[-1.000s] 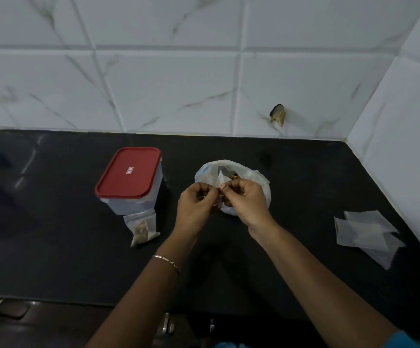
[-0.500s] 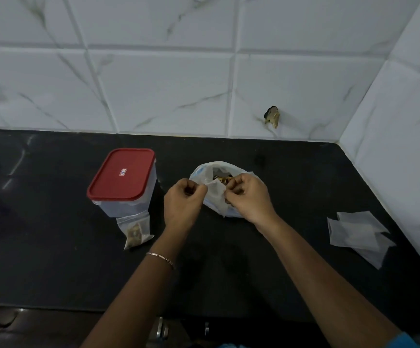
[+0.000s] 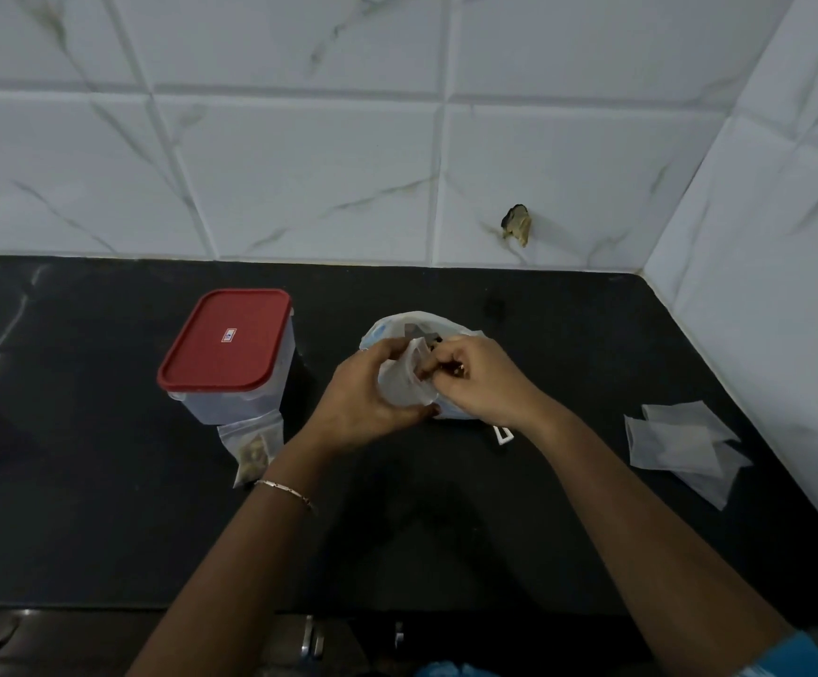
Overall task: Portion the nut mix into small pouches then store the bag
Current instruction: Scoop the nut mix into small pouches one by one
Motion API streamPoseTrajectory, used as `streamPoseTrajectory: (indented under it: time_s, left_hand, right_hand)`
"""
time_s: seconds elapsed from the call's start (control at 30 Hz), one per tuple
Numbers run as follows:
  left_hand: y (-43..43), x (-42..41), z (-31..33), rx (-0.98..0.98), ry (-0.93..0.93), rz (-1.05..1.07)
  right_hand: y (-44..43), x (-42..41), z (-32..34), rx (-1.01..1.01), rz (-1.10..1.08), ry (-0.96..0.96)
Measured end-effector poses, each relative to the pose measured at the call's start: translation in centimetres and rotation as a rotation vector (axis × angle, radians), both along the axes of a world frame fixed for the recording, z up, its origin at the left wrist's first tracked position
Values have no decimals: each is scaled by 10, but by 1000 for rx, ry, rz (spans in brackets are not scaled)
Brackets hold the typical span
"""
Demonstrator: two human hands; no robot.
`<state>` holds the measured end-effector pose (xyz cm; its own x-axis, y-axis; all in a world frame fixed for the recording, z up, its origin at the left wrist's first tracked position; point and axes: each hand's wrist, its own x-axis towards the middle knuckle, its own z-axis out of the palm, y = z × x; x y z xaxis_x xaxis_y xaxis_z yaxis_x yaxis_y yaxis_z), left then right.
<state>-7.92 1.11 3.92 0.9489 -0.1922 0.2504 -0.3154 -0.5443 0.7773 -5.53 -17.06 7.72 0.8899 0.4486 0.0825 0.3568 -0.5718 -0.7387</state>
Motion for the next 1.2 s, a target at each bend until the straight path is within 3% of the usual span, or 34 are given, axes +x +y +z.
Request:
streamPoseTrajectory:
  time_s: [0.23, 0.33, 0.47, 0.57, 0.7, 0.83, 0.97, 1.2]
  left_hand:
    - [3, -1, -4, 273, -256, 122]
    - [0, -3, -7, 297, -256, 121]
    - [-2, -1, -8, 297, -213, 93]
    - [-4, 1, -13, 339, -242, 77]
    - [-8, 3, -25, 209, -135, 91]
    - [-14, 3, -35, 19, 55, 107]
    - [-20, 1, -48, -106, 146, 147]
    - [-18, -5, -53, -299, 204, 208]
  right_hand:
    - [5, -6, 9, -257, -131, -147]
    - [7, -6, 7, -324, -177, -153]
    - [8, -9, 5, -332, -154, -137]
    - [5, -7, -1, -208, -107, -38]
    - [-13, -1, -18, 95, -283, 59]
    - [-47, 1, -47, 168, -610, 110]
    - [-69, -10, -80, 82, -765, 224]
    - [-69, -13, -105, -204, -666, 169]
